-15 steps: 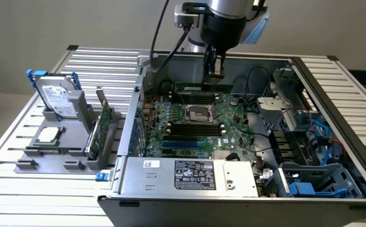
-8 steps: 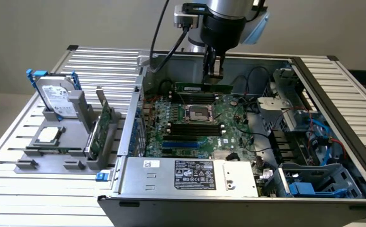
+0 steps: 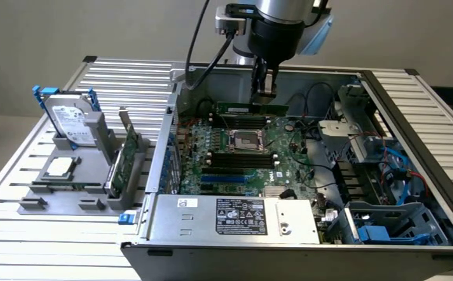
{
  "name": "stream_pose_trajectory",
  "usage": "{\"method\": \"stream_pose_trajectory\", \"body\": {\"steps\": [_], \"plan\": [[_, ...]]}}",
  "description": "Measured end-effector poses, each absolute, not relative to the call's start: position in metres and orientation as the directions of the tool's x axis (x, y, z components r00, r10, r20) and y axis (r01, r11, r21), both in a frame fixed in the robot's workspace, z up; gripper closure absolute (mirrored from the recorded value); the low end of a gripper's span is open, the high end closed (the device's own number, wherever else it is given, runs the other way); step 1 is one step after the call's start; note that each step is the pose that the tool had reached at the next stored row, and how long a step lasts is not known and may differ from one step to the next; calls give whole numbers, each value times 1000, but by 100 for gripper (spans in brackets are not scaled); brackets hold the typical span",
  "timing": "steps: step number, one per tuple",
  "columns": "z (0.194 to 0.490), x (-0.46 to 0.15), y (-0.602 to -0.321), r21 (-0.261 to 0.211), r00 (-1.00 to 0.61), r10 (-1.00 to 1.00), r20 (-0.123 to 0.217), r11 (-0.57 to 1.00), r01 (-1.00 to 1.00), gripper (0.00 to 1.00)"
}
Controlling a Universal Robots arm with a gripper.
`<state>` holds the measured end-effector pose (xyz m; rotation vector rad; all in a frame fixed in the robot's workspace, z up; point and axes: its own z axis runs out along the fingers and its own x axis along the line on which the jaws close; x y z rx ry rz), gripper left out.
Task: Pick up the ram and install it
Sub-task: 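Insert the ram into the slot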
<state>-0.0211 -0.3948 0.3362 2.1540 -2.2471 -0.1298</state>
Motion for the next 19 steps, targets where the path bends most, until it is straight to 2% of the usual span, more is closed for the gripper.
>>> {"method": "stream_pose_trajectory", "body": {"steps": [12, 19], "plan": [[325, -35, -399, 71, -43, -998, -36, 41, -997, 86], [318, -39, -402, 44, -43, -998, -37, 41, -998, 86]]}}
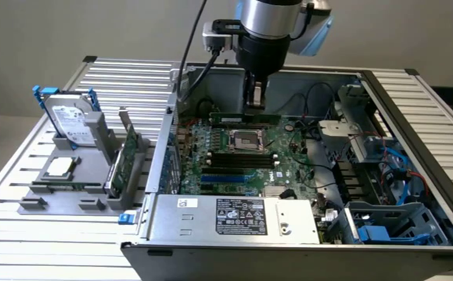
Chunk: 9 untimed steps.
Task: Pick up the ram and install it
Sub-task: 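Insert the ram into the slot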
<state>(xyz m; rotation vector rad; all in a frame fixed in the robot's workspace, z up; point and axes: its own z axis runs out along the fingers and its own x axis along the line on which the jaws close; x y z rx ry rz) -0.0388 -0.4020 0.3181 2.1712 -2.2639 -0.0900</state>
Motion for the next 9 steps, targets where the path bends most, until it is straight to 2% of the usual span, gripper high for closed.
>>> {"method": "stream_pose_trajectory", "body": {"steps": [9], "plan": [[305, -40, -410, 40, -42, -999, -32, 41, -998, 86]]}}
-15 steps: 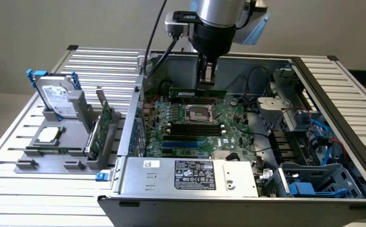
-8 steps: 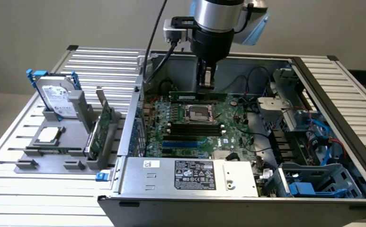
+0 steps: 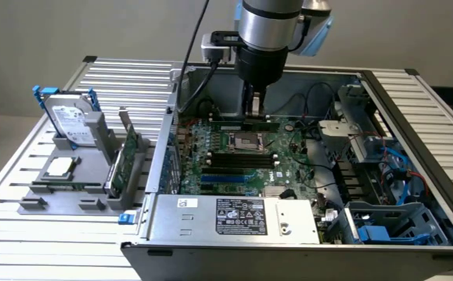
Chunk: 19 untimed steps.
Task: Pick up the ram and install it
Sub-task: 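Insert the ram into the slot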
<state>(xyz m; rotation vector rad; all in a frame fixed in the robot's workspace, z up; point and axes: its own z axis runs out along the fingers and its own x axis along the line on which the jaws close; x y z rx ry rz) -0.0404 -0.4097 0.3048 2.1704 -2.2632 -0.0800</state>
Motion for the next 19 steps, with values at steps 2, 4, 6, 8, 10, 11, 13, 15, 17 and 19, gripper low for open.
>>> {"method": "stream_pose_trajectory", "body": {"steps": [2, 4, 6, 8, 10, 11, 13, 15, 17, 19], "plan": [[302, -40, -411, 40, -42, -999, -29, 41, -998, 86], [300, -40, -412, 40, -42, -999, -24, 41, -998, 86], [298, -40, -412, 40, -42, -999, -16, 42, -998, 86], [297, -40, -413, 39, -42, -999, -6, 42, -998, 86], [295, -40, -413, 39, -42, -999, 4, 43, -998, 86], [294, -40, -413, 38, -42, -999, 7, 43, -998, 86], [290, -40, -413, 37, -42, -999, 10, 43, -998, 86], [287, -40, -413, 34, -43, -999, 11, 44, -998, 86], [284, -40, -413, 31, -45, -999, 12, 45, -998, 86], [280, -40, -413, 29, -48, -999, 12, 48, -998, 86]]}}
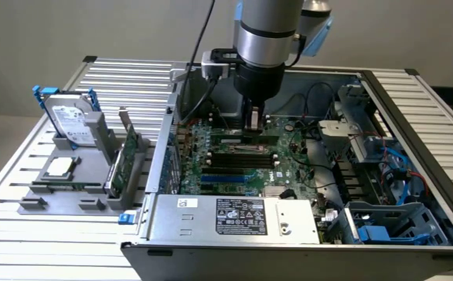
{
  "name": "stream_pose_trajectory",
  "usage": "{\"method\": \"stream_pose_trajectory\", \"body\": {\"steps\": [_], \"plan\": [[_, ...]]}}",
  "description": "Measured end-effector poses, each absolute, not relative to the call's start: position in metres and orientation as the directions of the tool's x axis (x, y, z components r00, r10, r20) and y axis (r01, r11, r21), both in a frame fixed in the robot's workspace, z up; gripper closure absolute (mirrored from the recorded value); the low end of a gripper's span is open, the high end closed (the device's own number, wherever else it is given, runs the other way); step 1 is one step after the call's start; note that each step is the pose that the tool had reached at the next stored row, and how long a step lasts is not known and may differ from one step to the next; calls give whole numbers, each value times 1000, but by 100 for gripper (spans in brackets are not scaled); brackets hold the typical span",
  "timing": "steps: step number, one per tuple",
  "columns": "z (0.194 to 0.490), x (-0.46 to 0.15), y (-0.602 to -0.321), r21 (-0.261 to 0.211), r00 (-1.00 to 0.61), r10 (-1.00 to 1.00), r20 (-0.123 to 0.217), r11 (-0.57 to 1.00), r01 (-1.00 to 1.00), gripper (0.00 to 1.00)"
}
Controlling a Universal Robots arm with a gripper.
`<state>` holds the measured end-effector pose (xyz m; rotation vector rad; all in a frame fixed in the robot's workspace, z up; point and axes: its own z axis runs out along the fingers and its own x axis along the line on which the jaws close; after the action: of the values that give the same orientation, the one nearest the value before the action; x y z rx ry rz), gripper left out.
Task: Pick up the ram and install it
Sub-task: 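Insert the ram into the slot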
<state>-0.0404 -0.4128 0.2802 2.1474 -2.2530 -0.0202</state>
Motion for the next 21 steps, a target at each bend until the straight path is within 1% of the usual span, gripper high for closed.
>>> {"method": "stream_pose_trajectory", "body": {"steps": [21], "plan": [[242, -36, -411, 28, -68, -998, 17, 68, -997, 86]]}}
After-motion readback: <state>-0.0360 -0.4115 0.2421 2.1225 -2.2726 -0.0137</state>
